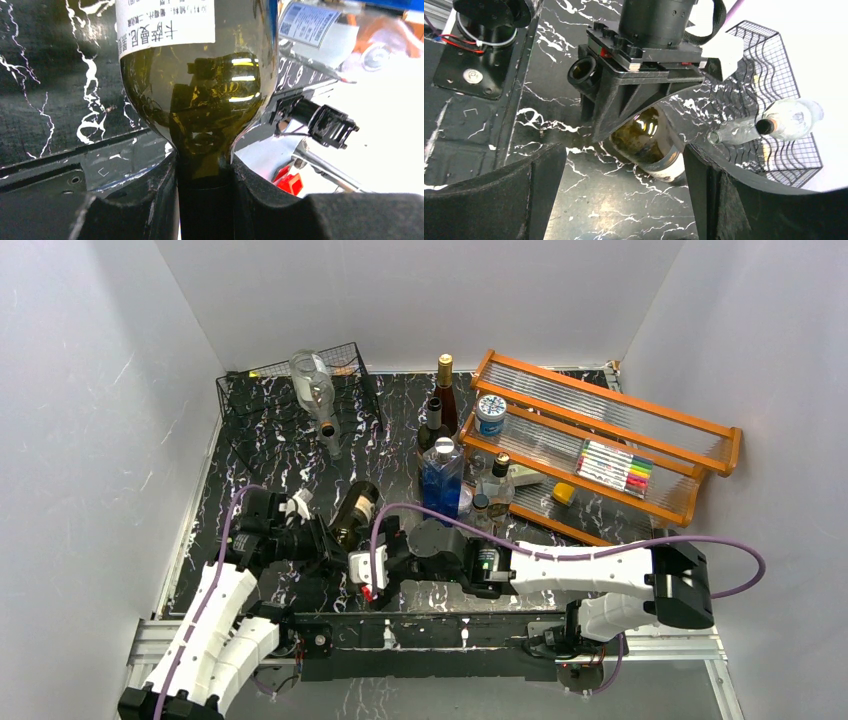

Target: Take the wine bottle off the wine rack

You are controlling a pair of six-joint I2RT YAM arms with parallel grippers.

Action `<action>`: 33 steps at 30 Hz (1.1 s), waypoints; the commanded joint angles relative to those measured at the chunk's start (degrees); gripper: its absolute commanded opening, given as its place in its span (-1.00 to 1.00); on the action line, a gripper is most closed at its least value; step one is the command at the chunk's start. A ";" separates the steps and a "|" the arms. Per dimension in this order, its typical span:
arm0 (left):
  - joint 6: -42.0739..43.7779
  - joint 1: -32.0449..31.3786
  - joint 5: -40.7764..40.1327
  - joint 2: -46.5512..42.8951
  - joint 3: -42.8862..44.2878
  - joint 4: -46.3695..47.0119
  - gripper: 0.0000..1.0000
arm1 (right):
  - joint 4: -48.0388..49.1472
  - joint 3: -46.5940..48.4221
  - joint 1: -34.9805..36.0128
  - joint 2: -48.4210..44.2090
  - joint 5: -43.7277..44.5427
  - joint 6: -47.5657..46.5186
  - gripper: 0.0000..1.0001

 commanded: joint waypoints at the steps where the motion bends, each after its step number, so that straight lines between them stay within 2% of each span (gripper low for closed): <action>1: 3.75 -2.90 4.23 -0.02 4.41 -1.69 -0.77 | 11.64 -1.46 0.09 0.09 -1.48 -4.94 0.96; 6: 4.98 -5.36 4.92 1.25 4.73 -3.37 -0.74 | 11.43 -3.67 0.05 1.57 1.23 -7.12 0.96; 11: 11.00 -8.98 -0.61 5.60 9.41 -7.91 -0.73 | 13.87 -6.02 -0.79 3.37 3.16 -10.28 0.96; 16: 12.54 -10.20 -0.24 7.34 11.90 -8.39 -0.73 | 16.46 -6.79 -2.79 5.88 -0.29 -10.47 0.96; 23: 11.86 -10.29 2.89 7.09 10.59 -7.69 -0.70 | 20.55 -6.12 -6.17 11.06 -4.44 -10.47 0.96; 33: 13.52 -10.33 0.83 7.95 12.09 -8.83 -0.59 | 29.93 -4.91 -8.31 18.90 -8.65 -10.47 0.96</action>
